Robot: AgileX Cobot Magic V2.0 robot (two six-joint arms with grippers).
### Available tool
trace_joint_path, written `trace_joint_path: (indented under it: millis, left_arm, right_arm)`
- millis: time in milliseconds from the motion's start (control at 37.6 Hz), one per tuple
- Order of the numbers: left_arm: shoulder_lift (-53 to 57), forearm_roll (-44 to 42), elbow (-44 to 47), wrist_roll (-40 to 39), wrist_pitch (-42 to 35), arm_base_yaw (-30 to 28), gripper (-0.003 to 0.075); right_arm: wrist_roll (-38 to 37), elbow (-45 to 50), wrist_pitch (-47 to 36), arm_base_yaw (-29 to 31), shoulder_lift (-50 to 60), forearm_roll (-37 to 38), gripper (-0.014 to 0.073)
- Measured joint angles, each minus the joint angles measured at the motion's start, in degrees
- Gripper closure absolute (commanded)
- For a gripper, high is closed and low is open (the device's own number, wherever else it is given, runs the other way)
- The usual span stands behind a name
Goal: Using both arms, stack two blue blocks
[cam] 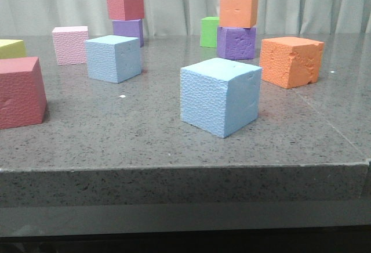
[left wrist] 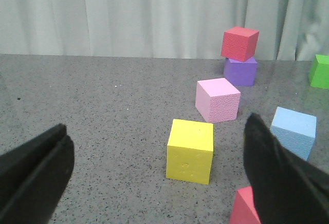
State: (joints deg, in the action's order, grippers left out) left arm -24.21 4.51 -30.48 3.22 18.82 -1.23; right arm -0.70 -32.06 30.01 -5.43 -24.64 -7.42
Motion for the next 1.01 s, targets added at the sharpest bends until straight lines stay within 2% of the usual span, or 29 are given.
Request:
trace_joint_path:
  millis: [186, 293, 612, 852, 1011]
  left_arm:
    - [0.0, 0.0, 0.0, 0.0, 0.0, 0.0, 0.0041]
    - [0.0, 0.0, 0.0, 0.0, 0.0, 0.0, 0.004]
    - [0.0, 0.0, 0.0, 0.0, 0.0, 0.0, 0.0041]
    - [0.0, 0.0, 0.0, 0.0, 0.0, 0.0, 0.0041]
    - [0.0, 0.0, 0.0, 0.0, -0.1, 0.0, 0.0041]
  right_arm:
    - [4.2, -3.7, 0.0, -0.6, -4.9, 0.0, -0.006]
    - [7.5, -8.3, 1.2, -2.8, -10.7, -0.7, -0.006]
    - [16.6, -22.4, 9.1, -14.8, -32.3, -5.5, -0.006]
    - [18.0, -28.7, 10.7, -23.4, -43.7, -6.3, -0.006]
    - [18.1, -30.3, 10.9, -26.7, -50.2, -6.4, -0.006]
